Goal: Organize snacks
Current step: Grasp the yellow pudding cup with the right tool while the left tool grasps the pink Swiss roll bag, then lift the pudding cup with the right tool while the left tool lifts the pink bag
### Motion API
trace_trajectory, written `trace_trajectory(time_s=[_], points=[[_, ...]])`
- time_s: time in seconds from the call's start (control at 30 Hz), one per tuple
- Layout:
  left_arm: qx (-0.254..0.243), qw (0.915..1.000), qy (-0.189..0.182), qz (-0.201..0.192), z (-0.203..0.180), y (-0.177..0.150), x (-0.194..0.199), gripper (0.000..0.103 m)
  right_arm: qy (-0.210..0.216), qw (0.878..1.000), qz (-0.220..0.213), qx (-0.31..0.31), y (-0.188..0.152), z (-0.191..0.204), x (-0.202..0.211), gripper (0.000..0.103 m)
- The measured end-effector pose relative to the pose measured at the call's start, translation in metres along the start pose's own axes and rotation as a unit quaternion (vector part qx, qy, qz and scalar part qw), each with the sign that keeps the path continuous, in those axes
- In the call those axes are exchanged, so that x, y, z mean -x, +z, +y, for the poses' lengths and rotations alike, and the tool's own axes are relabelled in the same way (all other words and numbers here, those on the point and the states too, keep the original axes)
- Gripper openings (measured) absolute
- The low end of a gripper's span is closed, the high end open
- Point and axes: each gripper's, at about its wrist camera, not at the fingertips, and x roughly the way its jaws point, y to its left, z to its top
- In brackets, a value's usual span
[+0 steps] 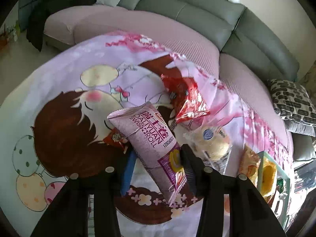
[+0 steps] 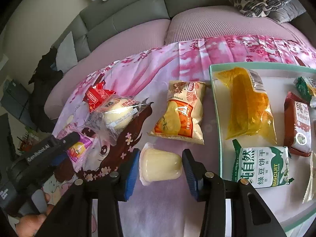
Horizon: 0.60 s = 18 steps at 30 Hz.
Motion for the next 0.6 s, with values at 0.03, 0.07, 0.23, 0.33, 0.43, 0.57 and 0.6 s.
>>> trace_trajectory(time_s=[0.03, 0.07, 0.23, 0.33, 0.43, 0.57, 0.6], points=[[-0.001, 1.0000, -0.002, -0.005, -0.001, 0.001, 0.003, 0.047, -0.001, 1.000, 0.002, 0.000, 0.000, 0.000, -0.001, 0.043], [-0.003, 1.0000, -0.004, -0.008, -0.002, 0.001, 0.006, 0.047, 0.001, 1.000, 0.005, -0.002, -0.001, -0.001, -0.002, 0.042], [-0.004, 0.9994, -0.019, -0.030, -0.004, 0.004, 0.023, 0.047, 0.005, 1.000, -0.008, 0.004, 0.001, -0.001, 0.007, 0.036], [-0.005, 0.9989, -0.025, -0.040, -0.006, 0.005, 0.032, 0.047, -0.002, 1.000, 0.005, 0.006, 0.000, -0.001, 0.001, 0.036], [-0.007, 0.9986, -0.029, -0.045, -0.008, 0.005, 0.036, 0.047, -0.010, 1.000, 0.017, 0.009, -0.002, -0.002, -0.005, 0.039], [-0.009, 0.9990, -0.028, -0.035, -0.010, 0.004, 0.032, 0.048, -0.011, 0.999, 0.032, 0.014, -0.005, -0.001, -0.013, 0.040], [-0.009, 0.9991, -0.027, -0.031, -0.010, 0.003, 0.030, 0.048, -0.014, 0.999, 0.032, 0.019, -0.006, 0.001, -0.014, 0.041]])
